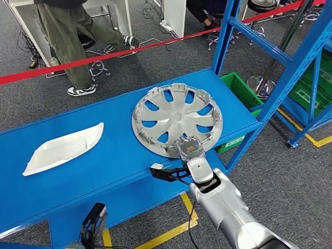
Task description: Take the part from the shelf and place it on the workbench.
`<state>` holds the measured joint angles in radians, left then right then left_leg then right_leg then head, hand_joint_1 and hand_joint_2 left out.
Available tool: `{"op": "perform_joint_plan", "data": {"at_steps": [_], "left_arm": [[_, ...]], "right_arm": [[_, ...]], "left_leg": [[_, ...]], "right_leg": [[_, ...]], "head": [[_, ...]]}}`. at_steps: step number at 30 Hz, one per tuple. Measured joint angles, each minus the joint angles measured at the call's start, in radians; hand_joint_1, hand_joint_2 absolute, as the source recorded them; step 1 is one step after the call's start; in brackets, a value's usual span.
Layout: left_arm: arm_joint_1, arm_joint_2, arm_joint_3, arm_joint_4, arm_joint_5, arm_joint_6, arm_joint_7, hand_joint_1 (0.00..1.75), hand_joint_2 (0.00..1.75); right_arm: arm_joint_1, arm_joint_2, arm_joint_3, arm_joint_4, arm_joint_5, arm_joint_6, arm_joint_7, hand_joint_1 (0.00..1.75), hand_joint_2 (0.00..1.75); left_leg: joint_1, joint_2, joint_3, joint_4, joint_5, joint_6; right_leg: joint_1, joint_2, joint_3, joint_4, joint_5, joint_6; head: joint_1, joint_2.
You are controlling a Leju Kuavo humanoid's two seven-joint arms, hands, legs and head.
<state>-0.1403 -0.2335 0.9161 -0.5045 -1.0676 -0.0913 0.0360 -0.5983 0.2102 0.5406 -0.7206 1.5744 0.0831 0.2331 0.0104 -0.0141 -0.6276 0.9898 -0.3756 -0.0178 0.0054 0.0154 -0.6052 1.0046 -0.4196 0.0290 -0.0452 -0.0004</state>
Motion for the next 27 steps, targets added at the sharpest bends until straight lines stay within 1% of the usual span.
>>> {"op": "perform_joint_plan", "data": {"at_steps": [3,6,10,12,15,19,21,23,26,27], "left_arm": [[0.000,0.001,0.001,0.001,-0.001,-0.002,0.000,0.00,0.00],[0.000,0.001,0.002,0.002,-0.002,-0.004,0.000,0.00,0.00],[0.004,-0.001,0.002,0.005,0.001,-0.002,-0.006,0.00,0.00],[0.009,-0.002,0.005,0.006,0.008,0.002,-0.017,0.00,0.00],[0.021,-0.004,0.011,0.006,0.016,0.011,-0.031,0.00,0.00],[0.037,-0.008,0.024,0.006,0.013,0.035,-0.034,0.00,1.75],[0.044,-0.013,0.032,0.002,0.003,0.061,-0.029,0.00,1.75],[0.051,-0.023,0.037,-0.016,-0.016,0.108,-0.027,0.00,1.75],[0.061,-0.050,0.046,-0.076,-0.040,0.155,-0.042,0.00,1.75],[0.064,-0.060,0.050,-0.096,-0.043,0.156,-0.046,0.00,1.31]], "right_arm": [[0.000,0.000,0.000,0.000,0.000,0.000,0.000,1.75,1.75],[0.001,0.000,0.000,0.000,0.000,-0.009,-0.004,1.75,1.75],[0.021,-0.001,-0.017,-0.032,0.000,-0.055,-0.045,1.75,1.75],[0.054,-0.002,-0.038,-0.097,0.000,-0.071,-0.085,1.75,1.75],[0.129,0.003,-0.083,-0.268,0.000,-0.084,-0.164,1.75,1.75],[0.220,0.015,-0.131,-0.505,-0.011,-0.100,-0.239,1.75,1.75],[0.261,0.019,-0.146,-0.607,-0.026,-0.108,-0.260,1.75,1.75],[0.306,0.024,-0.157,-0.714,-0.046,-0.119,-0.274,1.75,1.75],[0.373,0.028,-0.169,-0.868,-0.072,-0.128,-0.284,1.75,1.75],[0.390,0.028,-0.172,-0.912,-0.079,-0.129,-0.287,1.75,1.75]], "left_leg": [[0.000,0.000,0.000,0.000,0.001,0.000],[0.000,0.000,0.000,0.000,0.001,0.000],[0.000,0.000,0.000,0.000,0.001,0.000],[0.000,0.000,-0.001,0.000,0.001,0.000],[0.000,0.000,-0.002,0.000,0.001,0.000],[0.000,0.000,-0.004,0.000,0.000,0.000],[0.000,0.000,-0.004,0.000,0.000,0.000],[0.000,0.000,-0.005,0.000,0.000,-0.001],[0.000,-0.001,-0.007,0.000,-0.001,0.000],[0.000,-0.001,-0.007,0.000,-0.002,0.000]], "right_leg": [[0.000,0.000,0.004,0.000,0.004,0.004],[0.000,0.000,0.005,0.000,0.005,0.003],[0.000,0.001,0.005,0.001,0.005,0.003],[0.000,0.001,0.005,0.001,0.005,0.003],[0.000,0.000,0.003,0.001,0.005,0.003],[0.000,-0.002,0.002,0.002,0.002,0.002],[0.000,-0.002,0.002,0.002,0.001,0.001],[0.000,-0.002,0.001,0.002,0.001,0.002],[0.000,-0.003,0.000,0.002,0.000,0.002],[0.000,-0.003,-0.001,0.002,0.000,0.002]], "head": [[0.000,0.000],[0.000,0.000],[0.000,0.000],[0.000,0.000],[0.000,0.000],[0.000,0.000],[0.000,0.000],[0.000,0.000],[0.000,0.000],[0.000,0.000]]}}
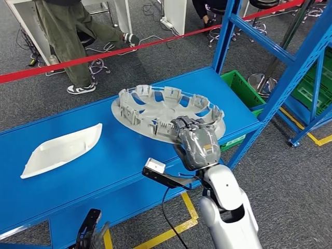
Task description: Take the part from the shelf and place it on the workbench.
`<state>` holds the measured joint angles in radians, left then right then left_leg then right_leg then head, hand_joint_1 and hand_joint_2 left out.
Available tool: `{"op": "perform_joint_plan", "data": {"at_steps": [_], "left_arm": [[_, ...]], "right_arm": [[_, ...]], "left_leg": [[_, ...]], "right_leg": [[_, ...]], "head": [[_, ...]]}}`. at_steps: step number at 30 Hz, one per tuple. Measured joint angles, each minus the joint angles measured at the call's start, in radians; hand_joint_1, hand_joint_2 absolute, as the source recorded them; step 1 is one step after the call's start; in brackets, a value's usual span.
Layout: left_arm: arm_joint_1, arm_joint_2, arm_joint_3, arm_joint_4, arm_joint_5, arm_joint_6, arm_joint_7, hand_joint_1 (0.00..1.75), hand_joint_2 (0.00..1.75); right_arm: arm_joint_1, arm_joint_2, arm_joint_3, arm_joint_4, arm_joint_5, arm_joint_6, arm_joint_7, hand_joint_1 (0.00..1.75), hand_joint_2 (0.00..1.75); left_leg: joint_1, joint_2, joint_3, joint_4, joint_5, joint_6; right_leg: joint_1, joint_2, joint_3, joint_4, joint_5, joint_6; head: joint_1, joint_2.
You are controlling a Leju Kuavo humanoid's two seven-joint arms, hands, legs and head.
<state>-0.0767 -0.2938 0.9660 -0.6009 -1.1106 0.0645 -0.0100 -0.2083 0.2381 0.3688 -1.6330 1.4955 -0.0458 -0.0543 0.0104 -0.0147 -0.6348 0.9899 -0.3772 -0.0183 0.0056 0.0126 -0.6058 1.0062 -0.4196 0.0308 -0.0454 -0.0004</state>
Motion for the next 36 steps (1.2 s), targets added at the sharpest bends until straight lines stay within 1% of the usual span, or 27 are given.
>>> {"op": "perform_joint_plan", "data": {"at_steps": [3,5,7,9,13,20,28,31,34,36], "left_arm": [[-0.018,-0.009,0.008,-0.046,0.002,-0.051,0.027,0.00,0.00],[-0.056,0.001,0.009,-0.068,0.021,-0.105,0.064,0.00,0.87],[-0.088,0.010,0.009,-0.090,0.055,-0.138,0.077,0.00,1.75],[-0.096,0.013,0.008,-0.109,0.086,-0.152,0.075,0.00,1.75],[-0.088,0.011,0.005,-0.130,0.104,-0.159,0.069,0.00,1.75],[-0.078,0.011,-0.001,-0.144,0.112,-0.167,0.064,0.00,1.75],[-0.046,0.018,-0.021,-0.175,0.165,-0.181,0.073,0.00,1.75],[-0.040,0.012,-0.037,-0.202,0.135,-0.183,0.111,0.00,1.75],[-0.022,-0.016,-0.106,-0.264,0.133,-0.189,0.194,0.00,1.75],[-0.007,-0.024,-0.152,-0.295,0.144,-0.194,0.224,0.00,1.75]], "right_arm": [[0.025,0.000,-0.004,-0.091,-0.028,0.000,-0.023,1.75,1.75],[0.031,0.002,-0.004,-0.125,-0.045,-0.003,-0.035,1.75,1.75],[0.045,0.004,-0.005,-0.153,-0.062,-0.014,-0.040,1.75,1.75],[0.064,0.004,-0.007,-0.185,-0.081,-0.026,-0.048,1.75,1.75],[0.085,0.001,-0.011,-0.239,-0.100,-0.038,-0.059,1.75,1.75],[0.103,-0.002,-0.016,-0.279,-0.119,-0.042,-0.066,1.75,1.75],[0.116,-0.003,-0.009,-0.286,-0.228,-0.010,-0.093,1.75,1.75],[0.116,-0.003,-0.003,-0.271,-0.296,0.028,-0.094,1.75,1.75],[0.115,-0.003,0.005,-0.238,-0.363,0.059,-0.099,1.75,1.75],[0.114,-0.003,0.013,-0.214,-0.380,0.065,-0.102,1.75,1.75]], "left_leg": [[0.000,0.000,0.000,0.000,0.000,-0.001],[0.001,0.000,0.000,0.000,0.000,-0.001],[0.001,-0.001,0.000,0.000,0.000,-0.001],[0.001,0.000,0.000,0.000,0.000,-0.002],[0.001,0.000,0.000,0.000,0.000,-0.002],[0.001,0.000,0.000,0.000,0.000,-0.002],[0.001,0.000,-0.001,0.000,-0.001,-0.003],[0.000,0.000,-0.001,0.001,-0.003,0.000],[-0.002,0.000,-0.004,0.004,-0.005,0.004],[-0.002,0.000,-0.008,0.007,-0.007,0.007]], "right_leg": [[0.000,0.000,-0.001,0.000,0.000,0.000],[0.001,-0.001,-0.001,0.000,0.000,0.000],[0.001,0.000,0.000,0.001,0.000,0.000],[0.001,0.001,-0.001,0.002,0.001,-0.001],[0.001,0.001,-0.002,0.002,0.001,-0.001],[0.001,0.002,-0.003,0.002,0.000,-0.001],[0.002,0.002,-0.003,0.002,-0.001,-0.003],[0.000,0.001,-0.002,0.001,-0.002,-0.001],[-0.002,0.001,-0.003,0.001,-0.002,0.004],[-0.002,0.001,-0.004,0.000,-0.001,0.006]], "head": [[0.000,0.000],[0.000,0.000],[0.000,0.000],[0.000,0.000],[0.000,0.000],[0.000,0.000],[0.000,0.000],[0.000,0.000],[0.000,0.000],[0.000,0.000]]}}
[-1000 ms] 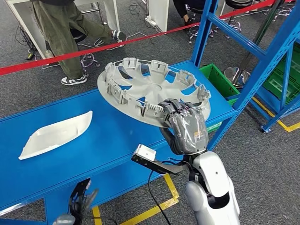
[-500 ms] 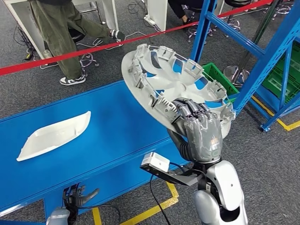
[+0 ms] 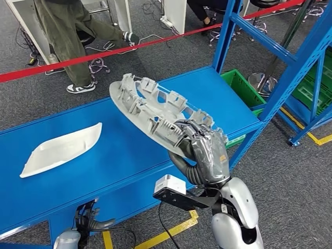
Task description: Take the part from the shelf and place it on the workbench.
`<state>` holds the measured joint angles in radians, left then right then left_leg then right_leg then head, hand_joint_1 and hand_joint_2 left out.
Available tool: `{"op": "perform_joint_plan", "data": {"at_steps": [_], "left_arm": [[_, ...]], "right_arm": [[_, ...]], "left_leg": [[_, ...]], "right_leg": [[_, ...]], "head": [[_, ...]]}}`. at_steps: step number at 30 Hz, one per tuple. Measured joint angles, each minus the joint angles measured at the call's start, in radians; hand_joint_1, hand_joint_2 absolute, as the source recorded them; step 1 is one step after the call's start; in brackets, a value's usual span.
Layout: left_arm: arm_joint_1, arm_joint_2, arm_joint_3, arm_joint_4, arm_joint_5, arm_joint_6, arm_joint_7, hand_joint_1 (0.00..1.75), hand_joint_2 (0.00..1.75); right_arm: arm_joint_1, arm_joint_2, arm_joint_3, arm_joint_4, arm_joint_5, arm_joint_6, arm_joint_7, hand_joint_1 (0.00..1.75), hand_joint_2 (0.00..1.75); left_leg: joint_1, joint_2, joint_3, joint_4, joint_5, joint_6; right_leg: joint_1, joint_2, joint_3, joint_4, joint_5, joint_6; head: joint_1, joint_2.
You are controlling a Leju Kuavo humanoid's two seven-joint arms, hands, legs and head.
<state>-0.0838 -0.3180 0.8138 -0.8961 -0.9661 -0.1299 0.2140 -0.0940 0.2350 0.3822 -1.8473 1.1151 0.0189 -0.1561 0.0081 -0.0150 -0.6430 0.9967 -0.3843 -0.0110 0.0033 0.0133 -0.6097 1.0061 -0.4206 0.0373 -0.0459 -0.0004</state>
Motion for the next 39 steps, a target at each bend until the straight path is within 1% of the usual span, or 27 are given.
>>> {"op": "perform_joint_plan", "data": {"at_steps": [2,4,5,7,8,9,10,12,14,16,18,20,22,23,24,25,26,27,29,30,31,33,34,35,37,38,39], "left_arm": [[0.015,-0.002,-0.027,-0.021,0.005,-0.006,0.009,0.00,1.75],[0.026,-0.003,-0.043,-0.034,0.009,-0.009,0.011,0.00,1.75],[0.030,-0.003,-0.048,-0.038,0.009,-0.009,0.011,0.00,1.75],[0.035,-0.003,-0.051,-0.045,0.011,-0.009,0.012,0.00,1.75],[0.037,-0.003,-0.052,-0.047,0.011,-0.009,0.013,0.00,1.75],[0.038,-0.003,-0.052,-0.050,0.012,-0.009,0.015,0.00,1.75],[0.040,-0.003,-0.052,-0.052,0.012,-0.009,0.016,0.00,1.75],[0.042,-0.003,-0.052,-0.057,0.012,-0.009,0.017,0.00,1.75],[0.041,-0.002,-0.052,-0.062,0.012,-0.012,0.017,0.00,1.75],[0.041,-0.002,-0.052,-0.064,0.012,-0.021,0.018,0.00,1.75],[0.040,-0.003,-0.058,-0.064,0.001,-0.034,0.017,0.00,1.75],[0.038,-0.004,-0.073,-0.064,-0.021,-0.040,0.019,0.00,1.75],[0.034,-0.005,-0.095,-0.064,-0.040,-0.038,0.020,0.00,1.75],[0.031,-0.005,-0.106,-0.064,-0.045,-0.035,0.021,0.00,1.75],[0.029,-0.005,-0.115,-0.063,-0.049,-0.032,0.021,0.00,1.75],[0.026,-0.005,-0.123,-0.063,-0.051,-0.028,0.021,0.00,1.75],[0.023,-0.005,-0.130,-0.063,-0.052,-0.025,0.021,0.00,1.75],[0.020,-0.005,-0.136,-0.063,-0.051,-0.023,0.020,0.00,1.75],[0.015,-0.005,-0.147,-0.063,-0.051,-0.022,0.020,0.00,1.75],[0.014,-0.006,-0.150,-0.063,-0.051,-0.022,0.020,0.00,1.75],[0.013,-0.006,-0.153,-0.063,-0.051,-0.022,0.019,0.00,1.75],[0.012,-0.007,-0.158,-0.064,-0.051,-0.022,0.020,0.00,1.75],[0.012,-0.008,-0.161,-0.064,-0.051,-0.023,0.020,0.00,1.75],[0.012,-0.008,-0.164,-0.064,-0.050,-0.023,0.020,0.00,1.75],[0.010,-0.008,-0.167,-0.067,-0.047,-0.023,0.020,0.00,1.75],[0.009,-0.008,-0.167,-0.068,-0.045,-0.023,0.019,0.00,1.75],[0.008,-0.008,-0.167,-0.070,-0.043,-0.024,0.019,0.00,1.75]], "right_arm": [[-0.002,0.000,0.008,0.018,-0.005,0.001,-0.001,1.75,1.75],[-0.005,0.000,0.013,0.029,-0.006,0.001,-0.002,1.75,1.75],[-0.006,0.000,0.015,0.033,-0.006,0.001,-0.002,1.75,1.75],[-0.007,0.000,0.016,0.043,-0.006,0.001,-0.003,1.75,1.75],[-0.007,0.000,0.016,0.048,-0.006,0.001,-0.003,1.75,1.75],[-0.008,0.000,0.017,0.053,-0.006,0.001,-0.003,1.75,1.75],[-0.008,0.000,0.017,0.057,-0.006,0.001,-0.003,1.75,1.75],[-0.009,0.000,0.017,0.063,-0.006,0.001,-0.003,1.75,1.75],[-0.011,0.000,0.021,0.066,-0.006,0.001,-0.002,1.75,1.75],[-0.015,0.000,0.026,0.069,-0.006,0.002,0.001,1.75,1.75],[-0.014,0.000,0.026,0.070,-0.006,0.002,0.009,1.75,1.75],[-0.005,-0.001,0.020,0.065,-0.009,0.000,0.016,1.75,1.75],[0.011,-0.004,0.010,0.054,-0.013,-0.002,0.016,1.75,1.75],[0.020,-0.005,0.004,0.048,-0.016,-0.002,0.014,1.75,1.75],[0.027,-0.006,-0.001,0.043,-0.019,-0.002,0.012,1.75,1.75],[0.035,-0.007,-0.007,0.037,-0.022,-0.002,0.009,1.75,1.75],[0.041,-0.008,-0.012,0.032,-0.023,-0.001,0.008,1.75,1.75],[0.045,-0.008,-0.016,0.027,-0.024,0.000,0.006,1.75,1.75],[0.050,-0.008,-0.023,0.017,-0.024,0.001,0.004,1.75,1.75],[0.051,-0.008,-0.026,0.012,-0.024,0.002,0.004,1.75,1.75],[0.052,-0.008,-0.029,0.008,-0.025,0.002,0.003,1.75,1.75],[0.055,-0.008,-0.034,0.002,-0.026,0.004,0.001,1.75,1.75],[0.056,-0.008,-0.037,-0.001,-0.026,0.004,0.001,1.75,1.75],[0.057,-0.008,-0.039,-0.003,-0.027,0.005,0.000,1.75,1.75],[0.058,-0.008,-0.041,-0.006,-0.027,0.006,0.000,1.75,1.75],[0.058,-0.008,-0.042,-0.006,-0.027,0.007,0.000,1.75,1.75],[0.058,-0.008,-0.043,-0.006,-0.027,0.008,0.000,1.75,1.75]], "left_leg": [[0.003,0.001,0.000,-0.003,0.001,0.005],[0.010,0.003,0.005,-0.010,0.004,0.012],[0.014,0.004,0.007,-0.012,0.004,0.015],[0.016,0.005,0.007,-0.012,0.002,0.017],[0.016,0.005,0.007,-0.012,0.000,0.016],[0.018,0.005,0.007,-0.010,-0.001,0.014],[0.020,0.004,0.008,-0.008,-0.002,0.011],[0.027,0.001,0.007,0.002,-0.008,-0.001],[0.028,-0.002,0.003,0.013,-0.013,-0.019],[0.029,-0.003,-0.002,0.018,-0.009,-0.035],[0.033,-0.002,-0.006,0.018,-0.009,-0.046],[0.033,0.003,-0.025,0.064,-0.053,-0.049],[0.029,0.006,-0.069,0.183,-0.131,-0.048],[0.027,0.006,-0.090,0.243,-0.160,-0.048],[0.027,0.006,-0.099,0.279,-0.172,-0.048],[0.027,0.006,-0.091,0.282,-0.166,-0.047],[0.027,0.004,-0.063,0.248,-0.146,-0.047],[0.028,-0.001,-0.020,0.188,-0.124,-0.047],[0.029,-0.026,0.056,0.074,-0.104,-0.045],[0.029,-0.036,0.074,0.045,-0.104,-0.042],[0.027,-0.039,0.076,0.038,-0.106,-0.037],[0.026,-0.023,0.068,0.040,-0.096,-0.020],[0.025,-0.013,0.063,0.040,-0.089,-0.010],[0.025,-0.003,0.057,0.039,-0.081,-0.001],[0.021,0.017,0.044,0.039,-0.068,0.010],[0.018,0.028,0.036,0.039,-0.061,0.013],[0.015,0.040,0.029,0.039,-0.054,0.014]], "right_leg": [[0.001,0.000,-0.003,-0.002,0.000,0.005],[0.002,-0.001,-0.019,0.028,-0.020,0.013],[0.001,-0.002,-0.042,0.074,-0.046,0.018],[-0.005,-0.004,-0.111,0.212,-0.108,0.027],[-0.009,-0.004,-0.141,0.269,-0.126,0.031],[-0.013,-0.005,-0.156,0.293,-0.123,0.034],[-0.016,-0.005,-0.150,0.276,-0.101,0.036],[-0.024,-0.006,-0.090,0.154,-0.038,0.042],[-0.024,-0.001,-0.037,0.057,-0.006,0.036],[-0.018,0.006,-0.033,0.045,-0.003,0.021],[-0.017,0.006,-0.040,0.045,0.001,0.004],[-0.018,0.005,-0.043,0.039,0.008,-0.012],[-0.017,0.004,-0.051,0.038,0.016,-0.023],[-0.015,0.005,-0.057,0.038,0.021,-0.027],[-0.015,0.008,-0.065,0.038,0.028,-0.028],[-0.015,0.013,-0.073,0.038,0.035,-0.027],[-0.017,0.020,-0.082,0.038,0.042,-0.024],[-0.019,0.028,-0.091,0.038,0.050,-0.018],[-0.021,0.046,-0.107,0.039,0.067,-0.004],[-0.021,0.055,-0.112,0.038,0.075,0.004],[-0.022,0.063,-0.115,0.035,0.084,0.011],[-0.025,0.071,-0.119,0.028,0.098,0.025],[-0.024,0.059,-0.125,0.035,0.087,0.030],[-0.023,0.042,-0.135,0.061,0.059,0.034],[-0.021,0.005,-0.166,0.177,-0.035,0.037],[-0.021,-0.001,-0.180,0.246,-0.074,0.038],[-0.021,-0.004,-0.184,0.297,-0.096,0.038]], "head": [[0.000,0.000],[0.004,0.000],[0.007,0.000],[0.011,0.000],[0.011,0.000],[0.011,0.000],[0.011,0.000],[0.012,0.000],[0.013,0.000],[0.013,0.000],[0.011,0.000],[0.005,0.000],[0.000,0.000],[0.000,0.000],[0.000,0.000],[0.000,0.000],[0.000,0.000],[0.000,0.000],[-0.002,0.000],[-0.002,0.000],[-0.003,0.000],[-0.002,0.000],[0.000,0.000],[0.002,0.000],[0.006,0.000],[0.007,0.000],[0.007,0.000]]}}
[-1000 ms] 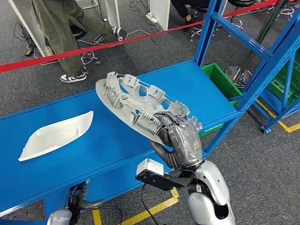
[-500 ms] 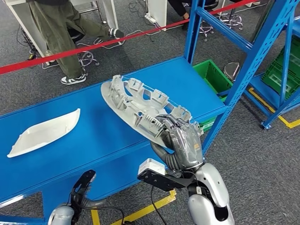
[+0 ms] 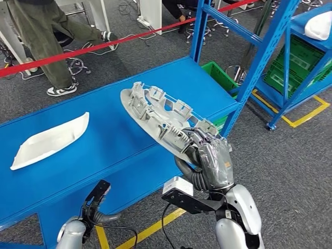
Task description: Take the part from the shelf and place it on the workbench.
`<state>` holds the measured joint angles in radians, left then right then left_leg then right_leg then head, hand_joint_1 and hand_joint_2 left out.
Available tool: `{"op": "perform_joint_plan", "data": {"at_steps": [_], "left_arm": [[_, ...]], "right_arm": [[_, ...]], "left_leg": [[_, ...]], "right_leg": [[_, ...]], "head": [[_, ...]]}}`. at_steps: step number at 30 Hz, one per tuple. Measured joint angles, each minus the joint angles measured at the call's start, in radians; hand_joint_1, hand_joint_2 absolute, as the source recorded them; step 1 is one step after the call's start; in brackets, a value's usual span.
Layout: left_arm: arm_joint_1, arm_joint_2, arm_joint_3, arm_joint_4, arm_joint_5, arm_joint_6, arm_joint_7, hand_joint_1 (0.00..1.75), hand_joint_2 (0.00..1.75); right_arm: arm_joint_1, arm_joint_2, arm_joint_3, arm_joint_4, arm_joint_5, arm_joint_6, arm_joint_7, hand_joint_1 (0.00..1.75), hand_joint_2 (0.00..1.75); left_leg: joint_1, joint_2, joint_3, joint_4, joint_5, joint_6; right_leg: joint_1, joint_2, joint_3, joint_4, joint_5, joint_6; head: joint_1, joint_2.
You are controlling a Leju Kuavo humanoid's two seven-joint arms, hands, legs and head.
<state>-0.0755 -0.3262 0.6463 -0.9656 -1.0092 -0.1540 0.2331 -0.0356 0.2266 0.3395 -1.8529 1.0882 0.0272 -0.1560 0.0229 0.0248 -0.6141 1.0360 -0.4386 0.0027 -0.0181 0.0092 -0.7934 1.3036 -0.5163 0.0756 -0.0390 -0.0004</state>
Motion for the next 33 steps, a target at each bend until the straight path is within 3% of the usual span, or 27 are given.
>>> {"op": "perform_joint_plan", "data": {"at_steps": [1,2,3,5,6,7,9,10,12,14,15,16,18,19,21,22,24,25,26,28,29,30,31,32,33], "left_arm": [[-0.001,0.000,0.000,-0.001,0.002,-0.001,0.000,0.00,1.75],[-0.002,0.000,0.000,-0.001,0.003,-0.002,0.000,0.00,1.75],[-0.003,0.000,0.000,-0.002,0.006,-0.003,0.001,0.00,1.75],[-0.006,0.000,-0.001,-0.005,0.011,-0.003,0.004,0.00,1.75],[-0.007,0.000,-0.001,-0.007,0.013,-0.003,0.005,0.00,1.75],[-0.009,-0.001,-0.001,-0.008,0.015,-0.004,0.006,0.00,1.75],[-0.010,-0.001,-0.001,-0.009,0.021,-0.006,0.006,0.00,1.75],[-0.010,-0.001,0.000,-0.009,0.027,-0.006,0.006,0.00,1.75],[-0.009,0.001,0.001,-0.009,0.053,0.001,0.006,0.00,1.75],[-0.004,0.002,0.002,-0.011,0.105,0.024,0.006,0.00,1.75],[0.001,0.002,0.002,-0.014,0.136,0.038,0.006,0.00,1.75],[0.006,0.002,0.000,-0.017,0.161,0.049,0.006,0.00,1.75],[0.014,0.003,-0.002,-0.025,0.187,0.060,0.006,0.00,1.75],[0.016,0.003,-0.005,-0.029,0.191,0.062,0.006,0.00,1.75],[0.020,0.003,-0.012,-0.041,0.198,0.062,0.004,0.00,1.75],[0.021,0.003,-0.015,-0.046,0.200,0.059,0.003,0.00,1.75],[0.026,0.002,-0.020,-0.051,0.202,0.044,0.002,0.00,1.75],[0.027,0.002,-0.022,-0.054,0.200,0.035,0.002,0.00,1.75],[0.029,0.002,-0.023,-0.057,0.198,0.027,0.002,0.00,1.75],[0.034,0.002,-0.022,-0.062,0.190,0.018,-0.002,0.00,1.75],[0.039,0.002,-0.022,-0.064,0.189,0.022,-0.006,0.00,1.75],[0.044,0.002,-0.026,-0.064,0.192,0.034,-0.012,0.00,1.75],[0.050,0.002,-0.035,-0.063,0.200,0.052,-0.016,0.00,1.75],[0.057,0.003,-0.049,-0.061,0.211,0.075,-0.019,0.00,1.75],[0.063,0.003,-0.065,-0.059,0.222,0.093,-0.019,0.00,1.75]], "right_arm": [[0.000,0.000,-0.001,0.000,-0.001,0.002,0.000,1.75,1.75],[0.000,0.000,-0.002,0.000,-0.002,0.004,0.000,1.75,1.75],[0.001,0.000,-0.003,0.000,-0.004,0.006,0.000,1.75,1.75],[0.000,0.000,-0.006,0.000,-0.009,0.008,0.001,1.75,1.75],[0.000,0.000,-0.007,0.000,-0.012,0.009,0.001,1.75,1.75],[0.000,0.000,-0.010,0.000,-0.014,0.010,0.001,1.75,1.75],[0.002,0.001,-0.017,0.000,-0.019,0.010,0.000,1.75,1.75],[0.003,0.001,-0.021,0.000,-0.021,0.011,0.000,1.75,1.75],[0.005,0.003,-0.028,0.000,-0.025,0.011,-0.001,1.75,1.75],[0.010,0.004,-0.034,0.000,-0.027,0.011,-0.001,1.75,1.75],[0.014,0.004,-0.038,0.000,-0.029,0.011,-0.001,1.75,1.75],[0.019,0.005,-0.042,0.000,-0.030,0.011,-0.001,1.75,1.75],[0.028,0.005,-0.051,0.000,-0.032,0.011,-0.001,1.75,1.75],[0.032,0.005,-0.055,0.000,-0.036,0.010,-0.001,1.75,1.75],[0.039,0.006,-0.066,-0.003,-0.054,0.010,-0.003,1.75,1.75],[0.044,0.007,-0.075,-0.004,-0.070,0.010,-0.006,1.75,1.75],[0.055,0.008,-0.098,-0.007,-0.104,0.011,-0.016,1.75,1.75],[0.060,0.009,-0.111,-0.007,-0.117,0.011,-0.020,1.75,1.75],[0.064,0.010,-0.124,-0.008,-0.127,0.011,-0.024,1.75,1.75],[0.071,0.012,-0.146,-0.009,-0.139,0.011,-0.027,1.75,1.75],[0.073,0.014,-0.156,-0.009,-0.143,0.011,-0.028,1.75,1.75],[0.076,0.015,-0.165,-0.009,-0.147,0.011,-0.029,1.75,1.75],[0.079,0.016,-0.173,-0.009,-0.149,0.011,-0.030,1.75,1.75],[0.083,0.017,-0.180,-0.009,-0.151,0.011,-0.030,1.75,1.75],[0.086,0.019,-0.186,-0.009,-0.152,0.011,-0.030,1.75,1.75]], "left_leg": [[-0.003,0.012,-0.007,0.000,0.006,0.000],[-0.005,0.023,-0.014,0.000,0.013,-0.001],[-0.007,0.032,-0.020,0.000,0.018,-0.003],[-0.012,0.049,-0.029,0.001,0.030,-0.012],[-0.014,0.056,-0.031,0.001,0.036,-0.017],[-0.014,0.064,-0.032,0.000,0.043,-0.024],[-0.010,0.075,-0.035,-0.004,0.054,-0.036],[-0.007,0.066,-0.038,-0.001,0.045,-0.042],[-0.005,0.023,-0.058,0.057,-0.023,-0.050],[-0.007,-0.012,-0.089,0.172,-0.113,-0.051],[-0.008,-0.018,-0.098,0.220,-0.138,-0.050],[-0.009,-0.021,-0.094,0.245,-0.141,-0.049],[-0.010,-0.028,-0.042,0.201,-0.100,-0.043],[-0.009,-0.044,0.002,0.143,-0.083,-0.039],[-0.008,-0.085,0.077,0.028,-0.079,-0.031],[-0.008,-0.099,0.094,-0.002,-0.086,-0.026],[-0.011,-0.088,0.092,-0.013,-0.077,-0.014],[-0.011,-0.077,0.087,-0.015,-0.067,-0.006],[-0.010,-0.065,0.080,-0.017,-0.056,0.002],[-0.012,-0.039,0.059,-0.019,-0.035,0.013],[-0.013,-0.025,0.047,-0.019,-0.026,0.015],[-0.015,-0.011,0.035,-0.019,-0.017,0.015],[-0.015,0.005,0.023,-0.018,-0.008,0.014],[-0.016,0.020,0.011,-0.018,0.000,0.013],[-0.016,0.034,0.000,-0.018,0.008,0.010]], "right_leg": [[0.000,-0.001,0.011,0.020,-0.001,-0.001],[0.000,-0.004,0.041,0.005,0.012,-0.002],[0.001,-0.012,0.088,-0.045,0.030,-0.004],[0.008,-0.048,0.191,-0.176,0.034,-0.011],[0.013,-0.060,0.222,-0.224,0.030,-0.016],[0.018,-0.065,0.233,-0.249,0.025,-0.023],[0.022,-0.047,0.220,-0.258,0.041,-0.040],[0.021,-0.038,0.212,-0.261,0.052,-0.049],[0.017,-0.019,0.194,-0.268,0.076,-0.062],[0.017,0.002,0.167,-0.269,0.099,-0.068],[0.017,0.014,0.153,-0.269,0.111,-0.068],[0.017,0.027,0.138,-0.269,0.123,-0.068],[0.016,0.053,0.108,-0.269,0.147,-0.063],[0.014,0.065,0.095,-0.268,0.160,-0.059],[0.013,0.085,0.075,-0.268,0.183,-0.047],[0.012,0.093,0.070,-0.272,0.195,-0.040],[0.010,0.110,0.067,-0.286,0.219,-0.026],[0.009,0.103,0.063,-0.288,0.217,-0.020],[0.010,0.085,0.055,-0.274,0.196,-0.016],[0.012,0.030,0.026,-0.179,0.098,-0.010],[0.011,0.012,0.012,-0.107,0.047,-0.007],[0.010,0.003,0.002,-0.040,0.016,-0.004],[0.009,-0.001,0.002,0.005,0.011,-0.002],[0.008,-0.003,0.018,0.021,0.026,0.000],[0.007,-0.010,0.052,0.000,0.050,0.001]], "head": [[0.000,0.000],[0.000,0.000],[0.000,0.000],[-0.002,0.000],[-0.002,0.000],[-0.002,0.000],[0.000,0.000],[0.001,0.000],[-0.003,0.000],[-0.006,0.000],[-0.007,0.000],[-0.007,0.000],[-0.007,0.000],[-0.007,0.000],[-0.007,0.000],[-0.008,0.000],[-0.009,0.000],[-0.008,0.000],[-0.004,0.000],[0.002,0.000],[0.004,0.000],[0.004,0.000],[0.004,0.000],[0.004,0.000],[0.004,0.000]]}}
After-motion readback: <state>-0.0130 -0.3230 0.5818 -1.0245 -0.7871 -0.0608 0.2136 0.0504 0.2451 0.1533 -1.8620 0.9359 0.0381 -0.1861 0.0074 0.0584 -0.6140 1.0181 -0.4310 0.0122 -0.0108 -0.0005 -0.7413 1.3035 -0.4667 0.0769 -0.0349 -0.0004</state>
